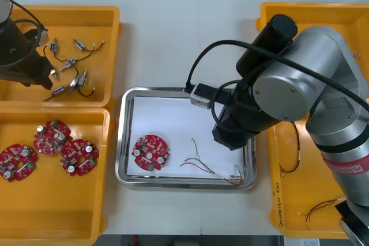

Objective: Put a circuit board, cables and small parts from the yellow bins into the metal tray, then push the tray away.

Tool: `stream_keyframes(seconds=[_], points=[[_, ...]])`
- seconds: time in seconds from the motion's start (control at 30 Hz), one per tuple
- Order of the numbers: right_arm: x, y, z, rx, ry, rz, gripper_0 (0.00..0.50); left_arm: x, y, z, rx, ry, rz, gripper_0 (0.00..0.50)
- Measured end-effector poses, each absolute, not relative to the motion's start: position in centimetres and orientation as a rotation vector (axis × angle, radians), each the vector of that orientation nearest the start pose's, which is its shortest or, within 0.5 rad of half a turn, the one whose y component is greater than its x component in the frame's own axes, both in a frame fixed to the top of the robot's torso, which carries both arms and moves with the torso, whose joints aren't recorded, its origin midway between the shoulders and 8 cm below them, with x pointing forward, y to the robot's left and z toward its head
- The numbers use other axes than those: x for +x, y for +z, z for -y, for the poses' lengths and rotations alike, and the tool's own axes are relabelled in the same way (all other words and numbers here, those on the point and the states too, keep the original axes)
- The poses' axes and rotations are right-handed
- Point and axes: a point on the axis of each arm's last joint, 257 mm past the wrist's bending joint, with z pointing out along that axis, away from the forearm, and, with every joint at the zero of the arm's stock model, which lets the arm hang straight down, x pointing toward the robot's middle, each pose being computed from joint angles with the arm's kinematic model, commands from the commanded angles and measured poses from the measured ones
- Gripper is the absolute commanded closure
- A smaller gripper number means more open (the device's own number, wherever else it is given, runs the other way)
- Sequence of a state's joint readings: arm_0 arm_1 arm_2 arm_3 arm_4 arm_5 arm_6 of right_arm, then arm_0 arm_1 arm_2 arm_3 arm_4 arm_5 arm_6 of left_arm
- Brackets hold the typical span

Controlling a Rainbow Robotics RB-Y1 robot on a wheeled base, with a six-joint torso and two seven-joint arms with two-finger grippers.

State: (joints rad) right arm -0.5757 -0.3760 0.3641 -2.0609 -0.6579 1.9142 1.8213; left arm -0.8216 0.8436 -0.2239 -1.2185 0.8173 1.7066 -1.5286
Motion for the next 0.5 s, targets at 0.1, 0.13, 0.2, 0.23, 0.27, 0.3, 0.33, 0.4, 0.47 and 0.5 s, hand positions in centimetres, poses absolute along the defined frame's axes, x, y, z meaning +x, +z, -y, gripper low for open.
stream_keyframes(seconds=[0.1,0.13,0.2,0.23,0.27,0.3,0.33,0.4,0.47,0.5], points=[[40.8,-18.6,8.2,-1.376,0.050,-2.314,0.000,51.2,-18.7,-38.6,0.147,0.112,-2.886,0.000],[41.3,-17.9,8.3,-1.350,0.054,-2.312,0.000,51.2,-18.8,-38.6,0.152,0.115,-2.885,0.000],[41.9,-16.7,8.4,-1.312,0.061,-2.304,0.000,51.4,-19.0,-38.4,0.165,0.120,-2.881,0.000],[42.2,-16.2,8.5,-1.300,0.069,-2.300,0.000,51.5,-19.1,-38.2,0.171,0.123,-2.879,0.000],[42.3,-15.7,8.6,-1.289,0.077,-2.298,0.000,51.6,-19.2,-38.2,0.177,0.125,-2.876,0.000],[42.4,-15.2,8.7,-1.275,0.087,-2.301,0.000,51.7,-19.3,-38.0,0.182,0.126,-2.875,0.000],[42.4,-14.9,8.9,-1.257,0.100,-2.310,0.000,51.7,-19.4,-38.0,0.186,0.128,-2.876,0.000],[42.4,-14.3,9.4,-1.194,0.128,-2.346,0.000,51.8,-19.6,-37.9,0.189,0.128,-2.876,0.000],[42.4,-13.9,10.1,-1.131,0.144,-2.384,0.000,51.8,-19.7,-37.8,0.187,0.122,-2.877,0.000],[42.5,-13.6,10.6,-1.113,0.145,-2.394,0.000,51.9,-19.9,-37.7,0.184,0.118,-2.877,0.000]])
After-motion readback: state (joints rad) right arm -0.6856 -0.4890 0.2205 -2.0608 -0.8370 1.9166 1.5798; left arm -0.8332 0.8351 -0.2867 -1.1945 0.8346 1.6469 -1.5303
